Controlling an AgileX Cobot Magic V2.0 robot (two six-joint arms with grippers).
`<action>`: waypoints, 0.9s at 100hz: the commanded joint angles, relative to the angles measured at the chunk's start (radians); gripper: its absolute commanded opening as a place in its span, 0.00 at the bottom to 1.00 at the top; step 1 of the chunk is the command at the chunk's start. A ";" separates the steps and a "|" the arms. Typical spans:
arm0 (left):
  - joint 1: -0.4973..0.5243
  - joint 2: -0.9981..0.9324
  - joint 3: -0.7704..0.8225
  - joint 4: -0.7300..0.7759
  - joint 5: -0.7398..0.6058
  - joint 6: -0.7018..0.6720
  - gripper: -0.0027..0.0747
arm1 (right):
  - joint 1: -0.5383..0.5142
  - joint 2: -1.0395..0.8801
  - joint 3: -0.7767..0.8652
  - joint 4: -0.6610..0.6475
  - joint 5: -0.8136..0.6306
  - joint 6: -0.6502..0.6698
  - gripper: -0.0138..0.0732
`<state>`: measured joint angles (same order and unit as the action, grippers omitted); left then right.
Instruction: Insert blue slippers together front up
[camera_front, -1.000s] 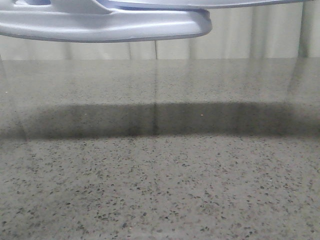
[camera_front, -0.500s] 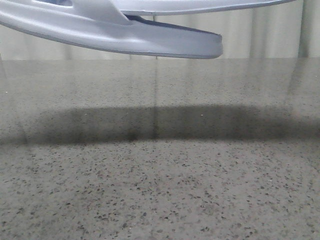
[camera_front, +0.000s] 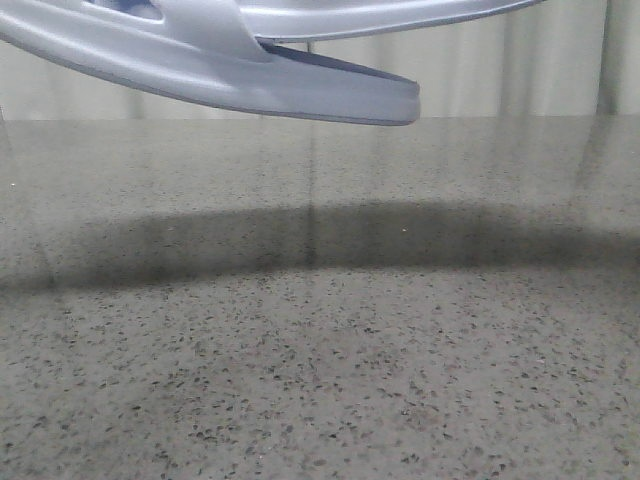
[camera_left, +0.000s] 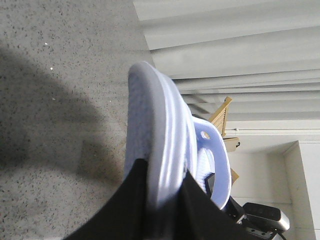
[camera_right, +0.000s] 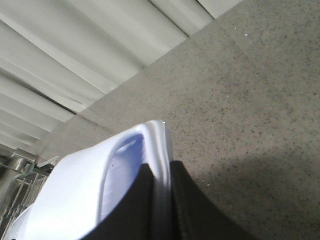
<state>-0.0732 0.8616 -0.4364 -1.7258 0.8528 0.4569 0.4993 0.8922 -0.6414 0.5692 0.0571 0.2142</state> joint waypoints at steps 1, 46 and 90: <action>-0.012 -0.004 -0.033 -0.078 0.230 -0.019 0.07 | 0.049 0.014 -0.039 -0.009 -0.057 -0.014 0.04; -0.012 -0.004 -0.033 -0.086 0.303 -0.019 0.07 | 0.204 0.104 -0.040 -0.083 -0.171 -0.014 0.04; -0.012 -0.004 -0.033 -0.086 0.251 -0.019 0.07 | 0.186 0.108 -0.036 -0.269 -0.178 -0.014 0.04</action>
<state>-0.0612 0.8656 -0.4341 -1.7034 0.8521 0.4550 0.6692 0.9922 -0.6489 0.4052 -0.1704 0.2016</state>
